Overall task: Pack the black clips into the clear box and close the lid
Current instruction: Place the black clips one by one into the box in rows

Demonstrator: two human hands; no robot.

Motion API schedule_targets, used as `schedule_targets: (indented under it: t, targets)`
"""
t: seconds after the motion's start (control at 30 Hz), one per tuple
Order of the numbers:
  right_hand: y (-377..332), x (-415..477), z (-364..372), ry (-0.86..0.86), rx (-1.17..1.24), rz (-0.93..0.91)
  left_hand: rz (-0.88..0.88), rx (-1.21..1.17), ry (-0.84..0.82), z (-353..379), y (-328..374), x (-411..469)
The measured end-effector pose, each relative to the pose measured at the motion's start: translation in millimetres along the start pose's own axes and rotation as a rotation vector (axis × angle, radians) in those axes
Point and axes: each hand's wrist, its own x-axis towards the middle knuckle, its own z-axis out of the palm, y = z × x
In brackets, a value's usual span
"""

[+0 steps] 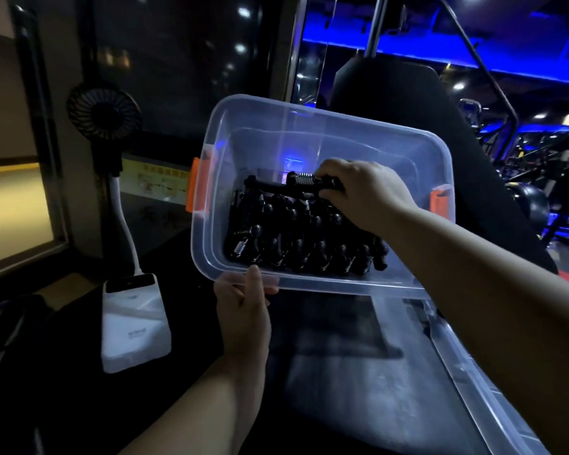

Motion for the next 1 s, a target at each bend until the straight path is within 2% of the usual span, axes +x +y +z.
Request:
schedule_targets:
  t: [0.23,0.4,0.7,1.0]
  targets:
    - [-13,55,31,0.055,-0.062,-0.1,-0.013,0.0,-0.016,-1,-1,1]
    - [-23,79,57,-0.045,-0.092,-0.121,-0.046,-0.024,-0.021,-1,1,1]
    - [-22,99,90,-0.129,0.025,0.009,-0.092,-0.086,0.0,-2,4,-3]
    - [-27,113,116,-0.209,0.056,0.022,-0.116,-0.115,-0.045,-3,2,-2]
